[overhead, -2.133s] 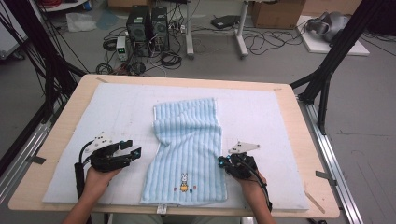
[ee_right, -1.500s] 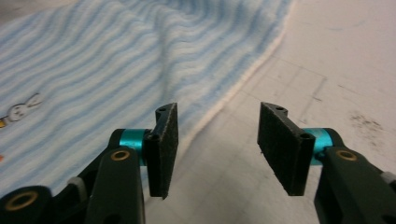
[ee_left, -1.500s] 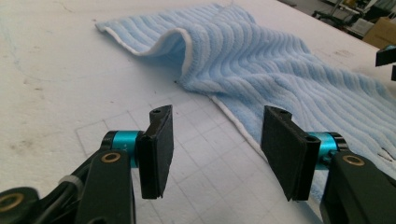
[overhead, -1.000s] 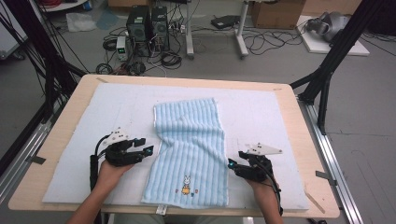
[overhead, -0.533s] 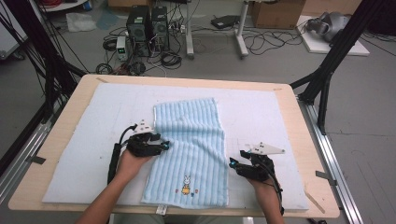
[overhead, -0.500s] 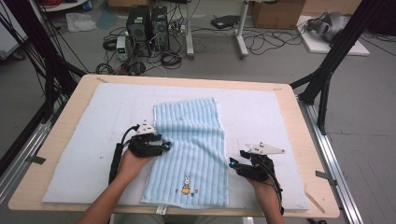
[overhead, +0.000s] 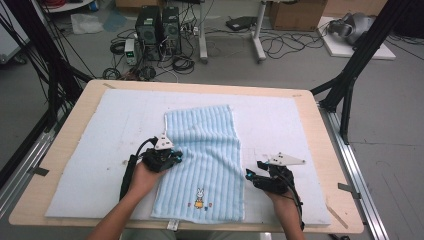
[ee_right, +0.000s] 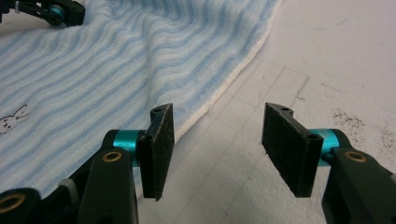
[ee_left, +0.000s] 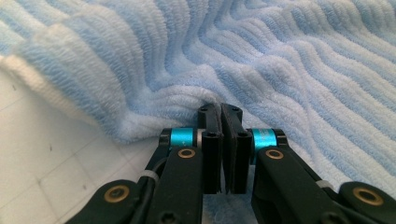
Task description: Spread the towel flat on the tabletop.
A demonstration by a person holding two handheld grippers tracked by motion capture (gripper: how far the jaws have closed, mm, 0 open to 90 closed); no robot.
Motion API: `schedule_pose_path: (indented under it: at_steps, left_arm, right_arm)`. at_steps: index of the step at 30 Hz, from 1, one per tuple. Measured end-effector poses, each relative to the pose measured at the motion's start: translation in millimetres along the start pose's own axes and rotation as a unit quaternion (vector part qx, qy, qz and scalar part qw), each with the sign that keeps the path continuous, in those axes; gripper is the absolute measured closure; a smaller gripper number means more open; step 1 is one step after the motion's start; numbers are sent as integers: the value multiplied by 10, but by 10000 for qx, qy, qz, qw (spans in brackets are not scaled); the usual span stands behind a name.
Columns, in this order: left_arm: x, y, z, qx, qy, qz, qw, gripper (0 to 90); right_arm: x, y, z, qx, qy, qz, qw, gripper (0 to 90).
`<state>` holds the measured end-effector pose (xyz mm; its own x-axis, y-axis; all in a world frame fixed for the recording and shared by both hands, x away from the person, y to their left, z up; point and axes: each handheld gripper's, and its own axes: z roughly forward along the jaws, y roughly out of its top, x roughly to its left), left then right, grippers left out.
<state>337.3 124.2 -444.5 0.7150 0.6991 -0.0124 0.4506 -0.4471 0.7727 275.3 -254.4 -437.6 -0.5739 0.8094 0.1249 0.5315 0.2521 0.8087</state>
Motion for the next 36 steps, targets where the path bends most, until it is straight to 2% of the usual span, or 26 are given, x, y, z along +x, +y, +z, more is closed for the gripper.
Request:
schedule_pose_path:
  at_steps: [4,6,15,20,21,22,23,25,29,32,33,36]
  left_arm:
    - [50,-73,-72,-76,1,-85,9999,868]
    - [80,-136,-117,-180,-37,-228,9996,868]
    - [181,-322,-348,-372,-86,-334,9987,868]
    - [256,-454,-515,-617,-207,-478,9967,861]
    - [265,-472,-544,-703,-193,-511,9960,836]
    - [276,-489,-574,-801,-102,-619,9948,750]
    - [303,-508,-608,-919,-35,-718,9932,620]
    - [369,-543,-680,-1204,68,-963,9880,499]
    - [496,-595,-808,-1628,76,-1292,9781,414]
    - [532,-609,-829,-1728,96,-1307,9762,408]
    - [542,-607,-827,-1699,87,-1285,9770,408]
    - [554,-601,-807,-1648,82,-1240,9785,410]
  right_arm:
    - [-15,-8,-8,-7,-12,8,10000,435]
    - [-18,-11,-10,-3,-22,39,10000,436]
    - [-11,-9,25,33,1,-6,10000,436]
    - [-9,-20,47,83,9,13,10000,434]
    - [-12,-22,51,91,0,-4,10000,433]
    - [-13,-23,54,94,1,-6,10000,429]
    - [-17,-23,56,91,-8,-12,10000,425]
    - [-9,-25,52,110,-1,19,9999,424]
    - [2,-20,50,104,34,-70,9999,425]
    - [18,-9,79,109,80,-74,9999,430]
    - [39,-1,95,128,135,-65,9998,438]
    - [158,33,184,199,376,-249,9988,473]
